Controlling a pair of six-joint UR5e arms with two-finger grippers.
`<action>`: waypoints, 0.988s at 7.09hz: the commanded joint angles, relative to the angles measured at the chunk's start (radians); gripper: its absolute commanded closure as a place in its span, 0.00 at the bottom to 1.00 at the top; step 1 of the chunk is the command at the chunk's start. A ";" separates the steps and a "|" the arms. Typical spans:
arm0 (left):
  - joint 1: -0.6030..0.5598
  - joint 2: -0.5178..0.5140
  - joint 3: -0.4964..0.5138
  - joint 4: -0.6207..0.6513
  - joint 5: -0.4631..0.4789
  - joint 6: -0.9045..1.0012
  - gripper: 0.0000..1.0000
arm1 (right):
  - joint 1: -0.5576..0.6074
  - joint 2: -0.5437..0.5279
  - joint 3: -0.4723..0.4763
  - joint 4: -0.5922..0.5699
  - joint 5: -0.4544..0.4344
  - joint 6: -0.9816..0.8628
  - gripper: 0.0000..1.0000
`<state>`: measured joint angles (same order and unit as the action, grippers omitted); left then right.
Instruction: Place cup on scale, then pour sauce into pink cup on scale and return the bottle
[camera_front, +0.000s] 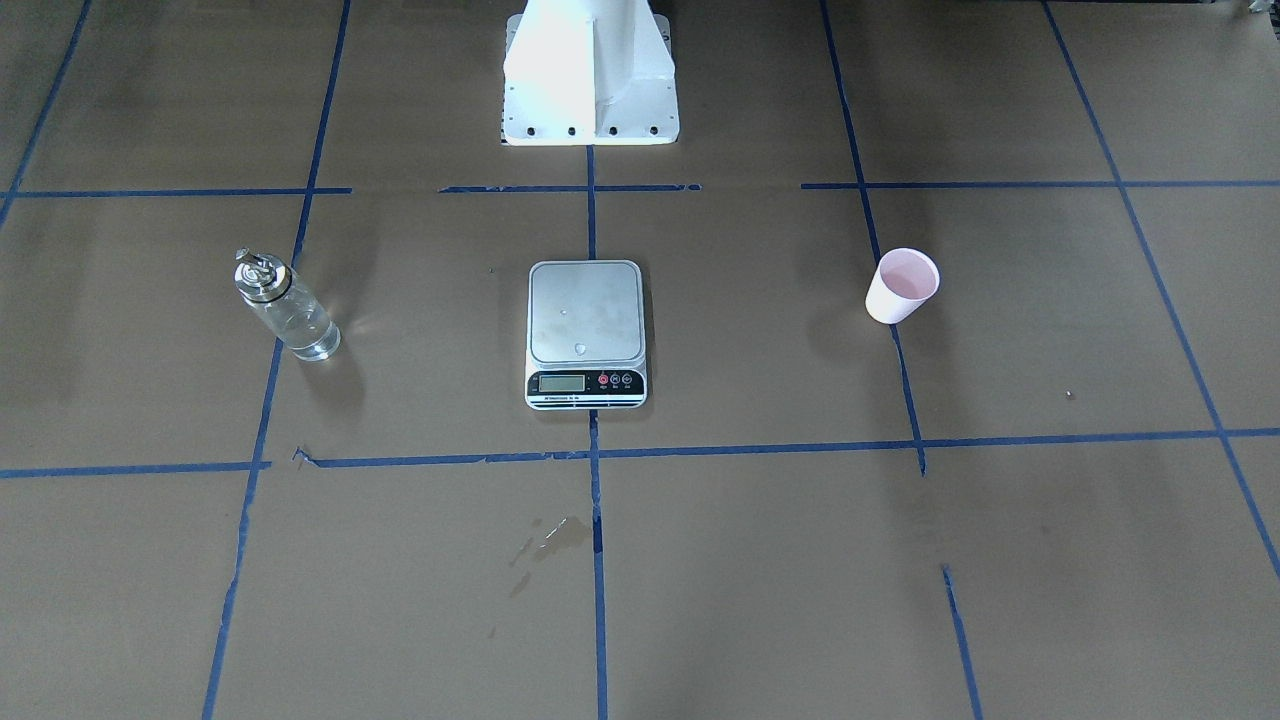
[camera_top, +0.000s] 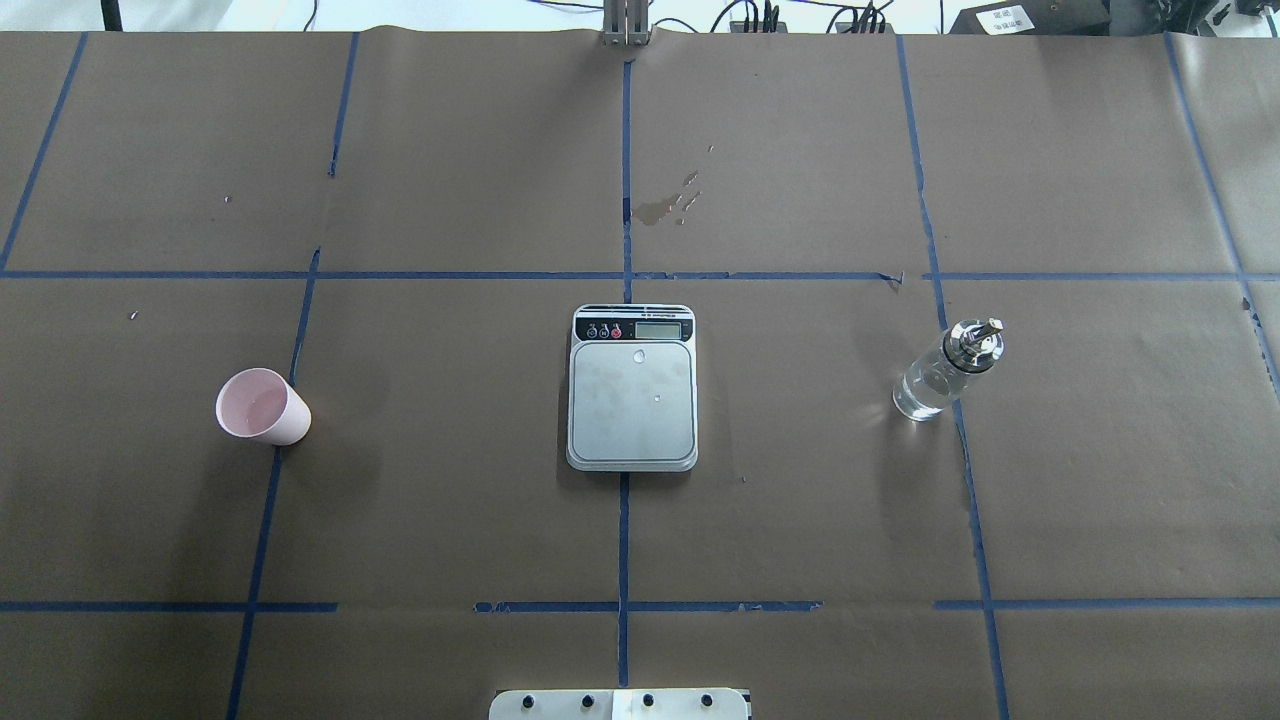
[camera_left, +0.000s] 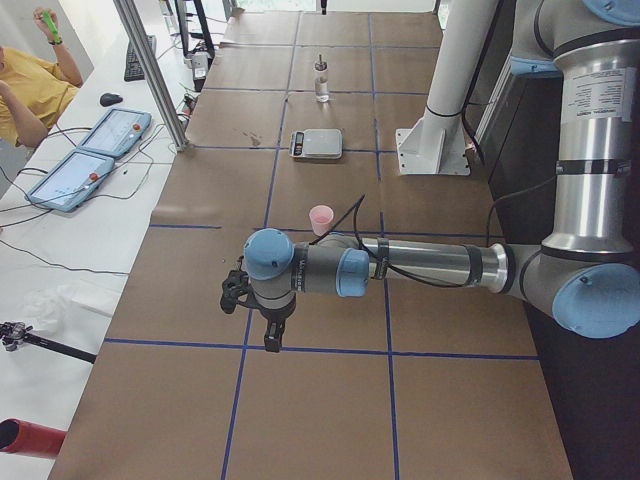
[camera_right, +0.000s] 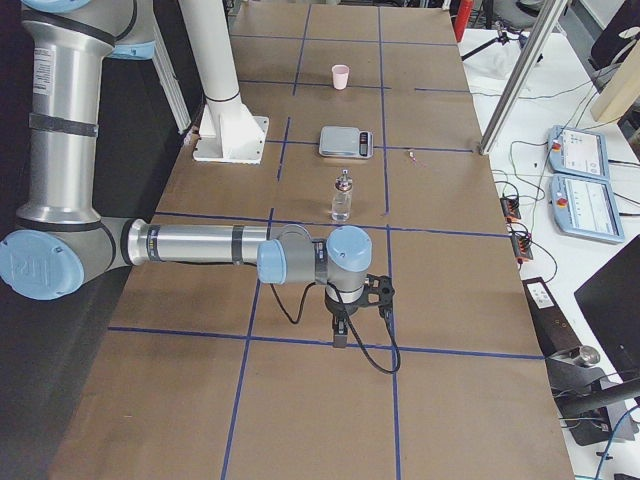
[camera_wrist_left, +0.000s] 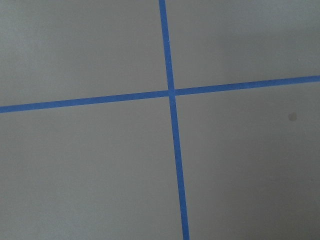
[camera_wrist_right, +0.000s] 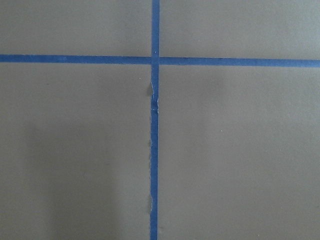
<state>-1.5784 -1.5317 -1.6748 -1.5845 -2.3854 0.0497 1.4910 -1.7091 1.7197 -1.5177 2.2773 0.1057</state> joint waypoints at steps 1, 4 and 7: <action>0.000 -0.001 0.006 -0.059 -0.003 0.005 0.00 | 0.000 0.000 0.000 0.005 0.001 0.000 0.00; 0.003 0.010 0.001 -0.125 -0.003 0.012 0.00 | -0.005 0.009 0.004 0.049 0.004 0.006 0.00; 0.084 -0.001 0.001 -0.384 -0.002 0.010 0.00 | -0.011 0.098 -0.061 0.299 -0.002 0.011 0.00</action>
<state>-1.5388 -1.5252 -1.6717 -1.8443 -2.3892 0.0603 1.4821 -1.6493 1.6977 -1.3104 2.2763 0.1152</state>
